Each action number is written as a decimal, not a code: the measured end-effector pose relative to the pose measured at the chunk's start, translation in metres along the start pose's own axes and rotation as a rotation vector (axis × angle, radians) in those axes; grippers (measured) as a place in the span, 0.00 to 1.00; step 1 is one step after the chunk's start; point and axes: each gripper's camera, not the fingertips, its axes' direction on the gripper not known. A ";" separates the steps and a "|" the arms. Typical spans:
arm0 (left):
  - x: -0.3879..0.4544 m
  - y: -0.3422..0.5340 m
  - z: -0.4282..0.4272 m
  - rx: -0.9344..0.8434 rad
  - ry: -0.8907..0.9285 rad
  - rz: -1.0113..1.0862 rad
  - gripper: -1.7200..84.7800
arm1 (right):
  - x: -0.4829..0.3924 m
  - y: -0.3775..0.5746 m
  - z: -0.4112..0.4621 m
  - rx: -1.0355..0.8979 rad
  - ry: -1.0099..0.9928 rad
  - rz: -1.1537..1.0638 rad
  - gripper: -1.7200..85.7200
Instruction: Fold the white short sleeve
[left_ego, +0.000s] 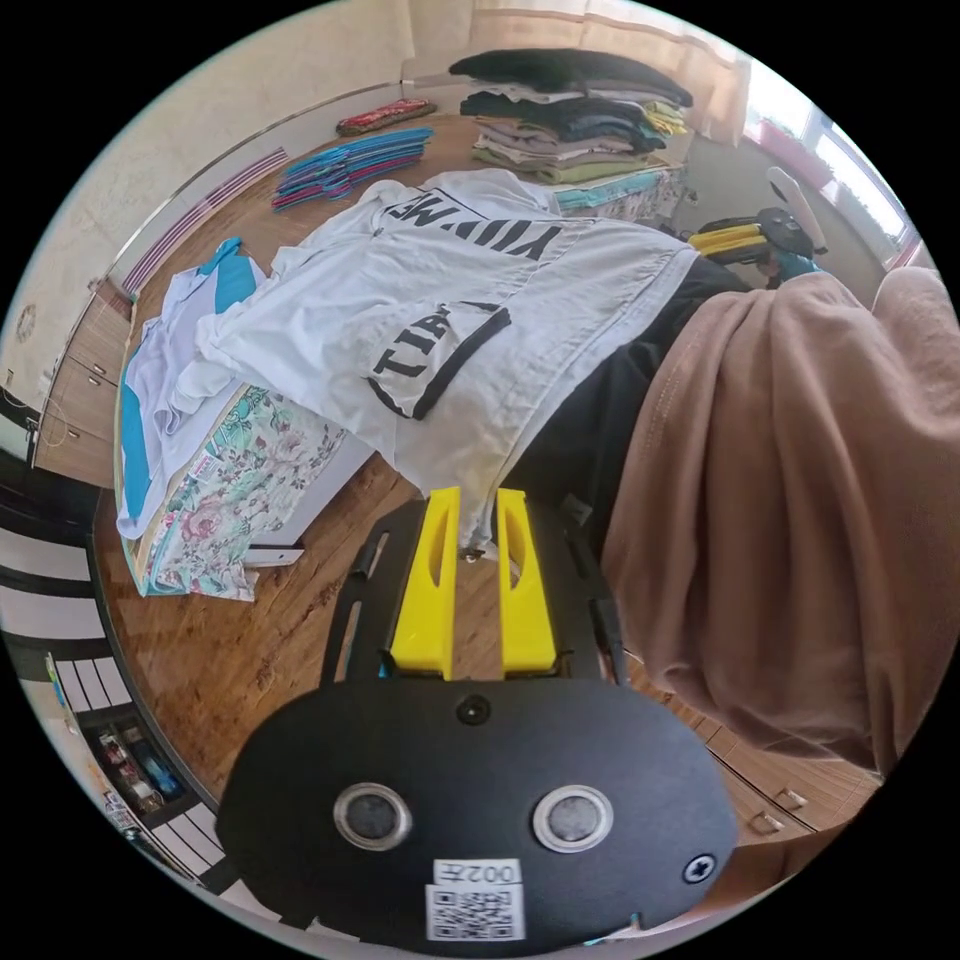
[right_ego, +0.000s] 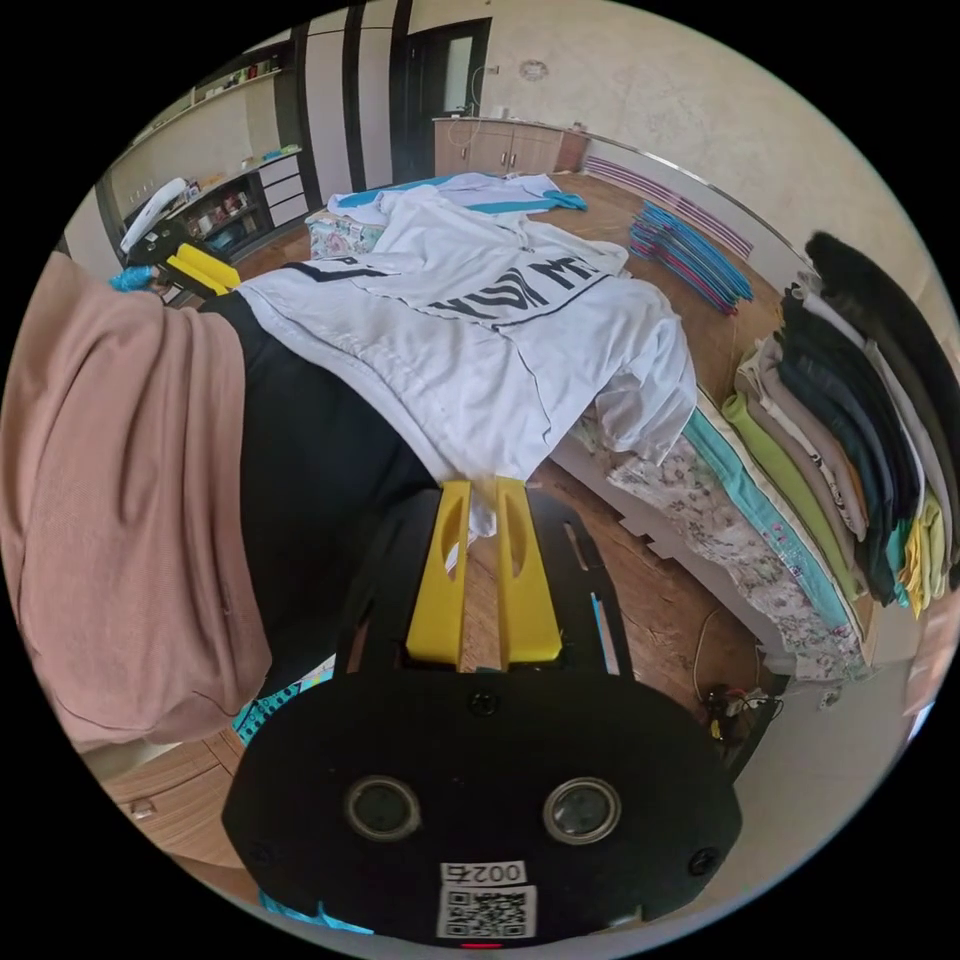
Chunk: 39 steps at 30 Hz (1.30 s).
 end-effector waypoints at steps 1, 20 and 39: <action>0.001 0.000 0.001 -0.006 -0.001 -0.004 0.05 | 0.001 0.001 -0.001 0.000 -0.003 0.001 0.08; -0.002 0.004 -0.006 0.001 0.018 -0.019 0.04 | 0.018 0.010 -0.021 0.004 -0.034 0.014 0.07; -0.006 0.005 -0.004 0.060 0.050 -0.048 0.04 | 0.015 0.015 -0.027 0.014 -0.026 0.032 0.07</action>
